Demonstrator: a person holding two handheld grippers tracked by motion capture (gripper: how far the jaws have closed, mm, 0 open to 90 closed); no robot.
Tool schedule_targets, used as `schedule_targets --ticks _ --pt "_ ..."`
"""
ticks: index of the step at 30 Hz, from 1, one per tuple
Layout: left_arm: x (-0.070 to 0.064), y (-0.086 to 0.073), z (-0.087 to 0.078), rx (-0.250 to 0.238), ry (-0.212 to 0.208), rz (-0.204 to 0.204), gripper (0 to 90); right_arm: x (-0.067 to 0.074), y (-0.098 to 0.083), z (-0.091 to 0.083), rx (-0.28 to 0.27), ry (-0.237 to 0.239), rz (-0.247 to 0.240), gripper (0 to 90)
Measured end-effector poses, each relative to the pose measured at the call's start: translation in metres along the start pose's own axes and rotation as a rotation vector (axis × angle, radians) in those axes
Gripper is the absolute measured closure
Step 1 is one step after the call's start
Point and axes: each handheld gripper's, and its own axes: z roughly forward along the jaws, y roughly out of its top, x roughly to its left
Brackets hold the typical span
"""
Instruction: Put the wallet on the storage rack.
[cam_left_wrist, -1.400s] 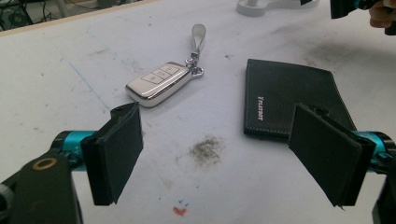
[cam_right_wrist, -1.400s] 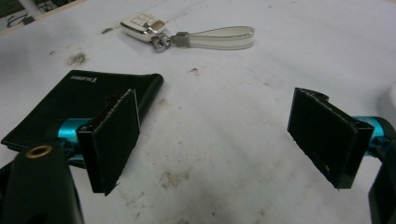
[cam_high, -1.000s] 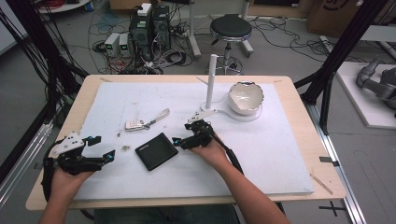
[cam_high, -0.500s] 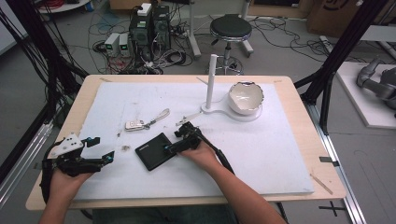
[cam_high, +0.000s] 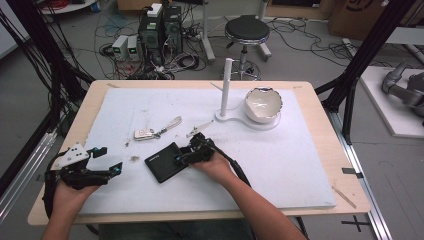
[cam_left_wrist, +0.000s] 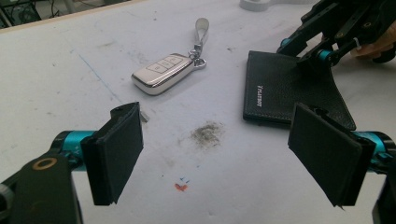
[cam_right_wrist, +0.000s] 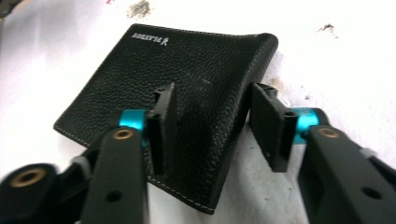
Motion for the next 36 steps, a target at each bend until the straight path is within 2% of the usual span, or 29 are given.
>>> schedule_targets --ticks 4,10,14,17,21,23,26,27,29,36 --pt "0.0 0.0 0.0 -0.001 0.003 -0.002 18.0 -0.001 0.001 -0.003 -0.004 0.006 0.009 73.3" --pt "0.0 0.001 0.001 0.001 -0.004 0.006 18.0 0.002 0.003 -0.01 -0.023 -0.012 -0.029 82.6" --pt "-0.001 0.001 0.002 -0.001 -0.006 0.006 18.0 0.006 0.006 -0.021 -0.064 -0.037 -0.055 84.1" --pt "0.0 0.001 0.002 -0.004 -0.005 0.006 18.0 0.007 0.008 -0.032 -0.116 -0.064 -0.065 84.6" --pt "0.0 0.002 0.003 -0.007 -0.005 0.003 18.0 0.007 0.009 -0.046 -0.15 -0.085 -0.074 84.8" --pt "0.001 0.003 0.004 -0.01 -0.008 0.004 18.0 0.007 0.009 -0.055 -0.178 -0.111 -0.091 84.9" --pt "0.001 0.004 0.005 -0.014 -0.01 0.003 18.0 0.007 0.009 -0.073 -0.201 -0.156 -0.1 85.1" --pt "0.001 0.004 0.006 -0.015 -0.011 0.003 18.0 0.007 0.009 -0.073 -0.201 -0.156 -0.1 85.1" --pt "0.001 0.005 0.007 -0.017 -0.015 0.003 18.0 0.005 0.009 -0.084 -0.224 -0.179 -0.105 85.2" --pt "0.001 0.007 0.013 -0.021 -0.028 0.002 18.0 -0.004 0.005 -0.119 -0.256 -0.258 -0.112 85.5"
